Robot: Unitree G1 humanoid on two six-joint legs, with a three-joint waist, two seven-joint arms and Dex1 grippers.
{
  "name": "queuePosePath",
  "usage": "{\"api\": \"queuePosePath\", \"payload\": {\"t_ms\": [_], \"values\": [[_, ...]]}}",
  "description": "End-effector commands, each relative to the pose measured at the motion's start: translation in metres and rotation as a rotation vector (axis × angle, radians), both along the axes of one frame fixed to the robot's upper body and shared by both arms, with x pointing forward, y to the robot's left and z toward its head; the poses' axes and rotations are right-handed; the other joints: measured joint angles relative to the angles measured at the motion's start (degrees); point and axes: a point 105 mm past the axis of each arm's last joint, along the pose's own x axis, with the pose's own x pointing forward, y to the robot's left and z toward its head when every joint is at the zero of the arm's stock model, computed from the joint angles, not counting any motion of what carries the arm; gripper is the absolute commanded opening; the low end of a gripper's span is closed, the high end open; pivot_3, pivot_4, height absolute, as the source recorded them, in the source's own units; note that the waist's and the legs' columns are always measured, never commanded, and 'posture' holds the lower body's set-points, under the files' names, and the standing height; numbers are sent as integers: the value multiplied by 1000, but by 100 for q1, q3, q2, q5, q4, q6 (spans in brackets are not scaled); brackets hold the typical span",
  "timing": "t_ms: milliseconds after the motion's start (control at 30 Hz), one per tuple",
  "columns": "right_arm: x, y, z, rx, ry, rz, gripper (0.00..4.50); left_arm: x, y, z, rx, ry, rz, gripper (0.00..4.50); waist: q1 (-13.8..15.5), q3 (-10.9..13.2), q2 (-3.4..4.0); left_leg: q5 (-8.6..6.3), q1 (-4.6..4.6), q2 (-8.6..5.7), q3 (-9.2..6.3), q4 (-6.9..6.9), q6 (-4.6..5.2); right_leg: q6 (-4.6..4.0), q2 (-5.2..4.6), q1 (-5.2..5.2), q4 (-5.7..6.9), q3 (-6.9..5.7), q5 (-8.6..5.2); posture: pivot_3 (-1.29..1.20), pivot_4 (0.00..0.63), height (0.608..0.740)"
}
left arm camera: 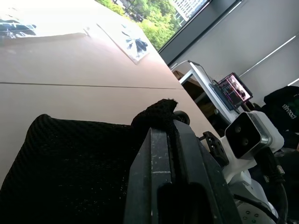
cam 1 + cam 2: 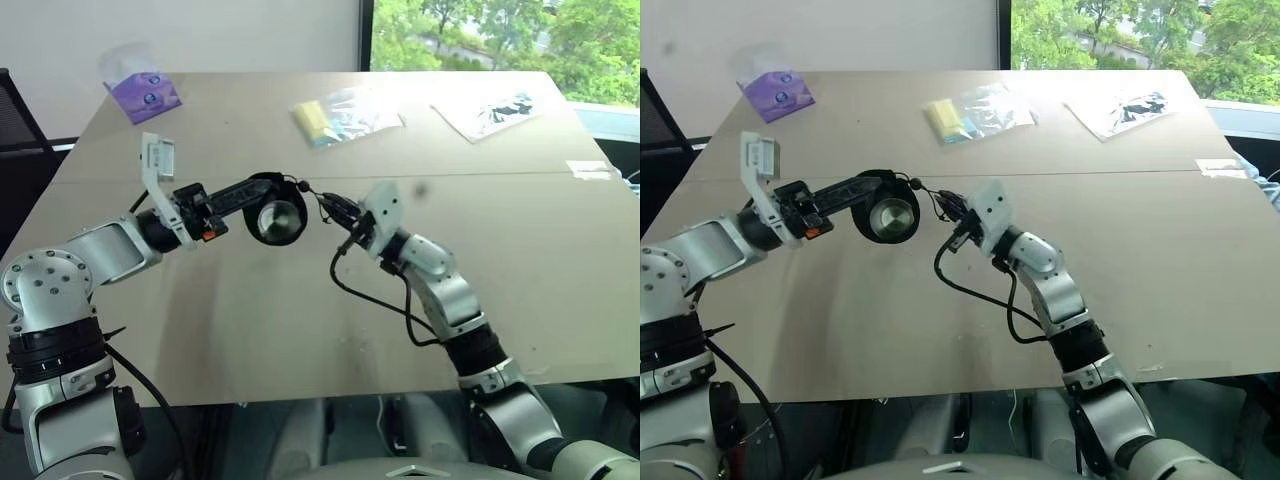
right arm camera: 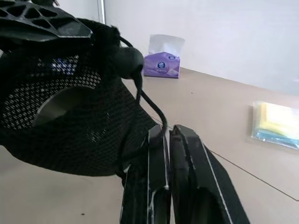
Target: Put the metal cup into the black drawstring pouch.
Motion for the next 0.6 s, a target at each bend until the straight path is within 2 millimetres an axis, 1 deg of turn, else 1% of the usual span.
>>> {"api": "queuePosePath", "payload": {"t_ms": [33,100,133,200,233,300,600], "values": [[-1,-18,-1,7,21,-19,62,-4,2,15,-19,-75,8,0,7,0,0,0,0,0,0,0,0,0,-1,0,0,0,0,0,150,740],[-7,-27,-6,0,54,3,62,-4,1,15,-21,-73,6,0,15,0,0,0,0,0,0,0,0,0,-1,1,-1,0,0,0,150,740],[-13,-28,-8,-4,61,30,577,-4,1,14,-20,-71,4,0,13,0,0,0,-1,0,0,0,0,0,-2,1,-1,1,0,0,150,740],[-20,-31,-5,18,83,53,1290,-4,1,13,-19,-66,1,0,4,0,0,-1,-1,0,1,0,1,0,-2,1,-1,2,0,0,150,740],[-23,-30,-4,34,102,67,1834,-3,1,13,-17,-64,0,0,-18,0,0,-1,-1,0,1,0,1,0,-1,0,0,3,0,0,150,740],[-27,-28,-1,50,124,86,2765,-3,0,12,-14,-61,-5,0,-38,0,0,-2,3,4,4,0,4,0,4,0,5,9,0,0,150,740],[-19,-14,15,98,152,98,2765,-4,-3,11,-3,-57,-32,0,-6,0,0,-2,3,1,4,2,4,0,2,0,5,6,0,0,150,740]]}}
